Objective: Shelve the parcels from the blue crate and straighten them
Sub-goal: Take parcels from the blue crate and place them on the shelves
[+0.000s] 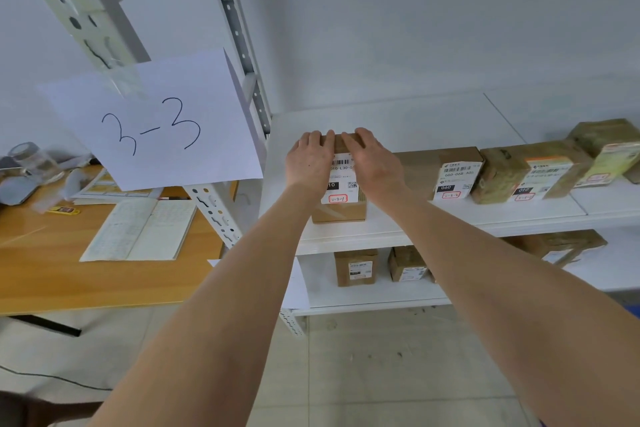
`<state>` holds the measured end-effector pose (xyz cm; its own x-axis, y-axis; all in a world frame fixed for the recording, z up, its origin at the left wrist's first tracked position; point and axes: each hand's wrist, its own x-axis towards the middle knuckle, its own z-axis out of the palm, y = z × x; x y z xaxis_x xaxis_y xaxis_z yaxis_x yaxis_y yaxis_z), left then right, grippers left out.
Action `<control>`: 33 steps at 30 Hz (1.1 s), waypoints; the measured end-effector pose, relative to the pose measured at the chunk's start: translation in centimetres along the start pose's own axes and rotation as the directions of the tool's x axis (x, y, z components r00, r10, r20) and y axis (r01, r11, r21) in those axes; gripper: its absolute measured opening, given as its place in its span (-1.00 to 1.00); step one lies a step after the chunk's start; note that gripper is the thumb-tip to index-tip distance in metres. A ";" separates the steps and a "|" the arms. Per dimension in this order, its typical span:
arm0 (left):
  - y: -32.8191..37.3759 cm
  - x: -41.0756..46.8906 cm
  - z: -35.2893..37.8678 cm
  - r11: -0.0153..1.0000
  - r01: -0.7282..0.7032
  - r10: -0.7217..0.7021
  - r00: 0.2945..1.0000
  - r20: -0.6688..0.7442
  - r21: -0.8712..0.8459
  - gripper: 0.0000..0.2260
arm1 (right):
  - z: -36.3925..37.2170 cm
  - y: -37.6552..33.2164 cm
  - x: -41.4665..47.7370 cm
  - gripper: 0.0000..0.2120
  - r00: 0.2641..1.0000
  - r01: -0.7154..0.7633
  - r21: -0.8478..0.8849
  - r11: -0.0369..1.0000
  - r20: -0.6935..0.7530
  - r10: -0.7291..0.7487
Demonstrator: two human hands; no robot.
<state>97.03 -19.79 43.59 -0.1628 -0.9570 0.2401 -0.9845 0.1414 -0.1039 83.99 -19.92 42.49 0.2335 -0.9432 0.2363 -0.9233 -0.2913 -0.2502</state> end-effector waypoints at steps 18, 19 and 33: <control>-0.5 2.6 0.9 1.000 -0.005 0.005 1.000 0.026 0.009 -0.29 | 0.7 0.4 2.6 -0.43 0.999 -0.014 -0.020 1.000 -0.030 0.014; -0.5 2.6 0.8 1.000 -0.006 0.006 1.000 0.027 0.011 -0.32 | 0.6 0.3 2.5 -0.41 1.000 -0.015 -0.029 0.999 -0.020 0.015; 0.8 1.6 -2.8 0.995 -0.011 0.000 0.993 0.115 0.094 -0.29 | -2.5 0.4 -0.3 -0.31 0.990 -0.132 -0.122 0.984 0.034 0.137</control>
<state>95.77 -20.45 46.61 -0.1543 -0.9798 0.1275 -0.9721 0.1275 -0.1970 82.75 -19.40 44.67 0.1152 -0.9791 0.1674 -0.9763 -0.1427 -0.1629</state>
